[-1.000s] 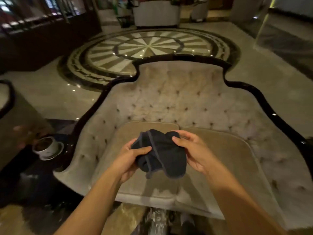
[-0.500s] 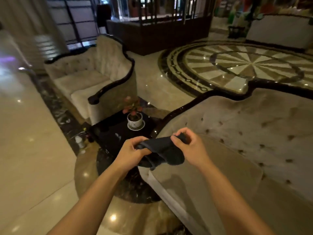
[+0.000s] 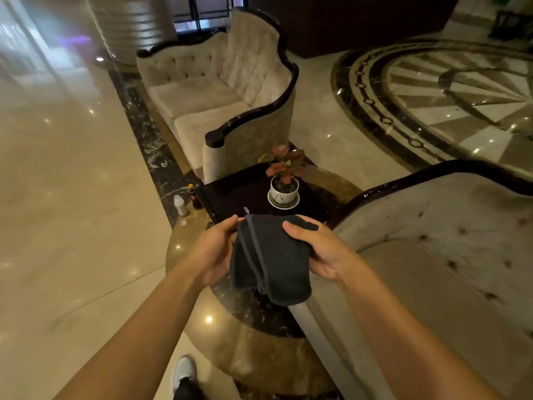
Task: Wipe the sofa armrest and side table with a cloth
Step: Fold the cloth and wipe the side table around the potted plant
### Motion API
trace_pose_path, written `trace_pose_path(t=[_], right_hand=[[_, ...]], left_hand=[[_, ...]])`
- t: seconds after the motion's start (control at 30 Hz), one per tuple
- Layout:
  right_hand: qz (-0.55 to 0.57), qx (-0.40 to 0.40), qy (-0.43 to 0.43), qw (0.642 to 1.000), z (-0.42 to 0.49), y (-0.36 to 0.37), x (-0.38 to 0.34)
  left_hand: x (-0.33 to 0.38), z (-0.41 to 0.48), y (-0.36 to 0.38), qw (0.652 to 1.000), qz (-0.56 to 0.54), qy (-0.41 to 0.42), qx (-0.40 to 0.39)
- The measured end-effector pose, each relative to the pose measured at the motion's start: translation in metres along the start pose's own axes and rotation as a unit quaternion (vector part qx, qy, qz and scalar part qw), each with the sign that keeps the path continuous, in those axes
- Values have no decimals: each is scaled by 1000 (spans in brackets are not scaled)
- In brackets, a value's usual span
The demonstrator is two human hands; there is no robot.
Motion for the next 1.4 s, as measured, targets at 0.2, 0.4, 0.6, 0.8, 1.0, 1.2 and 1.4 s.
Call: trace_pose_path(t=[0.2, 0.4, 0.6, 0.8, 1.0, 1.2, 1.4], right_hand=[[7, 83, 65, 994, 93, 25, 33], [76, 133, 106, 983, 155, 27, 60], [-25, 322, 126, 938, 207, -2, 94], [-60, 368, 157, 914, 310, -61, 126], [-92, 466, 190, 859, 399, -141, 168], [-231, 549, 235, 768, 424, -176, 237], [-453, 483, 127, 739, 498, -143, 271]], left_hand=[[19, 78, -62, 983, 182, -3, -25], [28, 168, -125, 977, 182, -76, -84], [-17, 260, -153, 941, 302, -88, -124], [-72, 378, -174, 910, 395, -85, -94], [-146, 490, -165, 862, 487, -56, -127], [-196, 558, -169, 731, 654, 27, -193], [-165, 651, -156, 787, 574, 159, -161]])
Point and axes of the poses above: each hand's wrist, its own z-axis towards the middle knuckle, its own y-axis out of the palm, x = y × z, the point moved 8 cm from there along z, towards the middle knuckle, and after that the axes turned 9 degrees about y, right-handed, at the moved point
